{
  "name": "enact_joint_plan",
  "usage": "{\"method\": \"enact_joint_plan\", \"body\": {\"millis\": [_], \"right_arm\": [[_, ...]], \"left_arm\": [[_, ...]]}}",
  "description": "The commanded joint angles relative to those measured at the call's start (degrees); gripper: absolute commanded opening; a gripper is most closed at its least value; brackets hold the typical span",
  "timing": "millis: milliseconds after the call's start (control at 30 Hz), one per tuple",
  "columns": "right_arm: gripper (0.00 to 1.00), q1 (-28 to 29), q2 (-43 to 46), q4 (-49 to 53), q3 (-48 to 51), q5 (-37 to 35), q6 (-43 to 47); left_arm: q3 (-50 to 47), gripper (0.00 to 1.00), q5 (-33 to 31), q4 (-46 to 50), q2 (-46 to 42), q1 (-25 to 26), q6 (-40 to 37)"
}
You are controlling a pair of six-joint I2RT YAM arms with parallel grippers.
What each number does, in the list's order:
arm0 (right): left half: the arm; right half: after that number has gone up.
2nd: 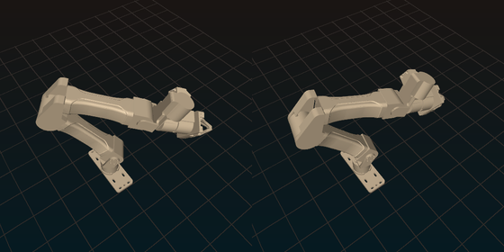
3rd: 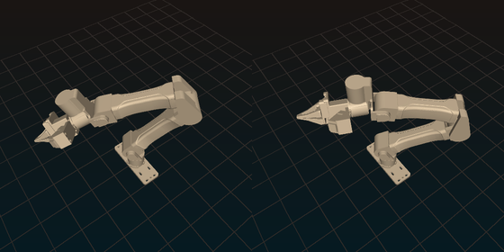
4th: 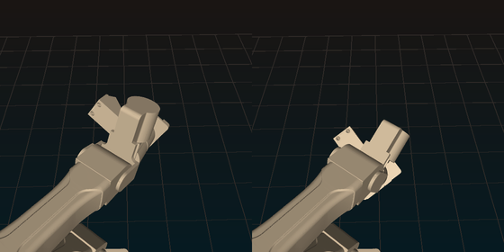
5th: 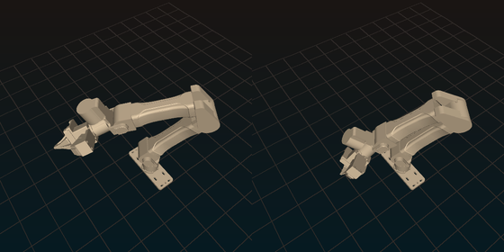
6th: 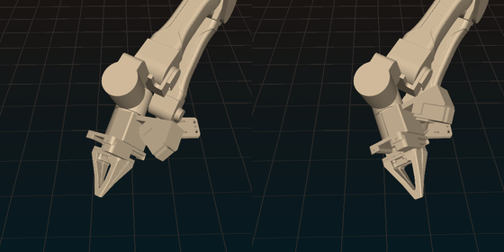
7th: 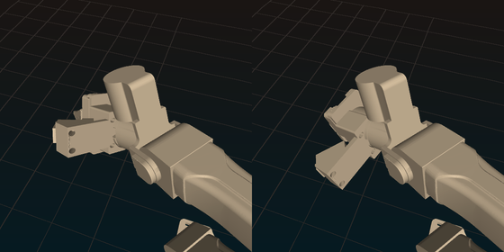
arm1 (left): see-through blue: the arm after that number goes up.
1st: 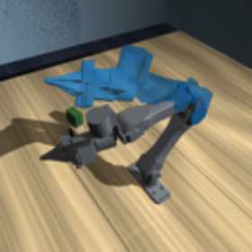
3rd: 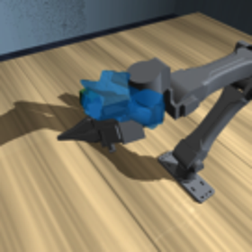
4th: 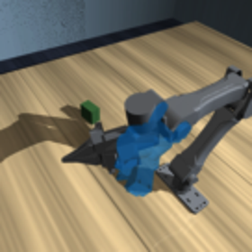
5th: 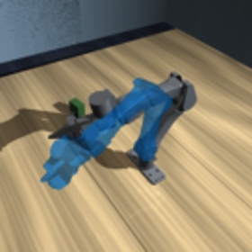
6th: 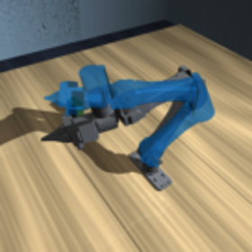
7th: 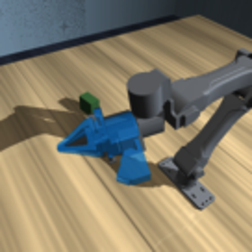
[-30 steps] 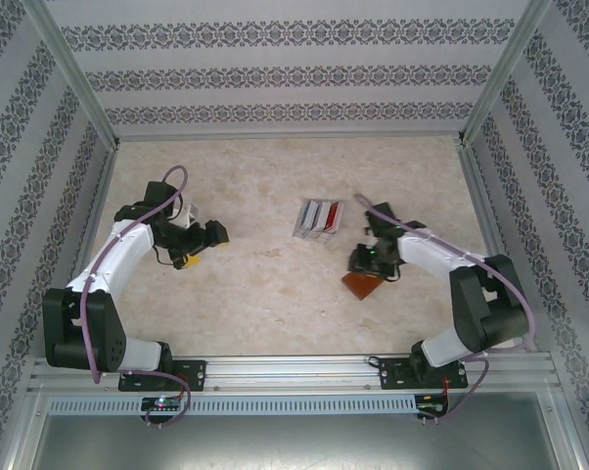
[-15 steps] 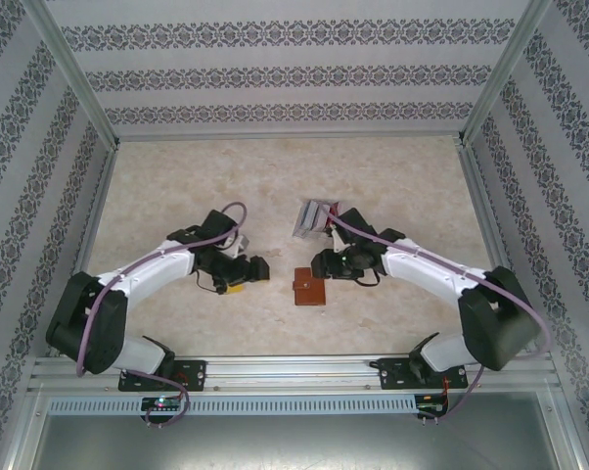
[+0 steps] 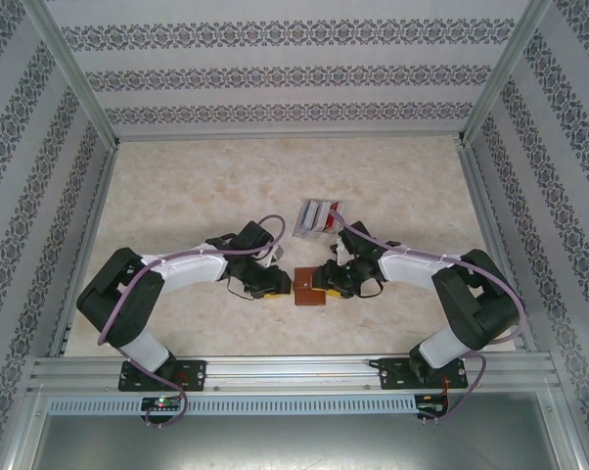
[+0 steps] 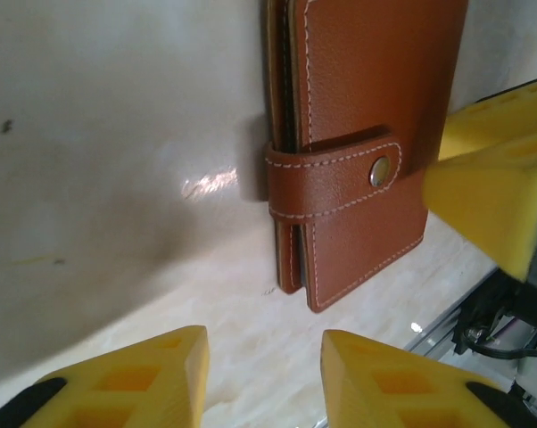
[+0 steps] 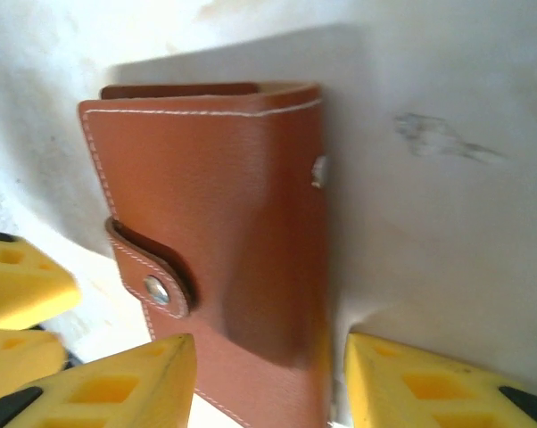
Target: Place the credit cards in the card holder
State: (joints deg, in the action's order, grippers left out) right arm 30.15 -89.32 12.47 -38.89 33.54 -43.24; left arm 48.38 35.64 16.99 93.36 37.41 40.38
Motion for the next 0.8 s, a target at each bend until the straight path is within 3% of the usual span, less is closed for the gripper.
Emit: {"method": "enact_joint_plan", "body": {"millis": [0,400,533,667,767], "right_arm": [[0.47,0.4,-1.5,-8.0,1.5,5.6,-2.7],[0.41,3.4,-3.4,-19.4,3.9,8.0,-8.5],[0.30,3.8,-3.3,-23.7,5.6,7.3,-11.1],[0.23,3.6,0.2,-18.9,5.1,5.7,-6.8],[0.21,3.7,4.2,-9.8,2.4,3.3,2.0]], "left_arm": [[2.0,0.31,0.8,-5.3,2.3,1.2,1.5],[3.6,0.21,0.2,-5.9,6.7,1.9,2.4],[3.8,0.18,0.2,-5.0,7.2,2.0,2.4],[4.9,0.23,-2.1,-0.1,5.0,1.8,0.1],[4.7,0.31,-6.3,3.5,0.0,0.7,-1.9]]}}
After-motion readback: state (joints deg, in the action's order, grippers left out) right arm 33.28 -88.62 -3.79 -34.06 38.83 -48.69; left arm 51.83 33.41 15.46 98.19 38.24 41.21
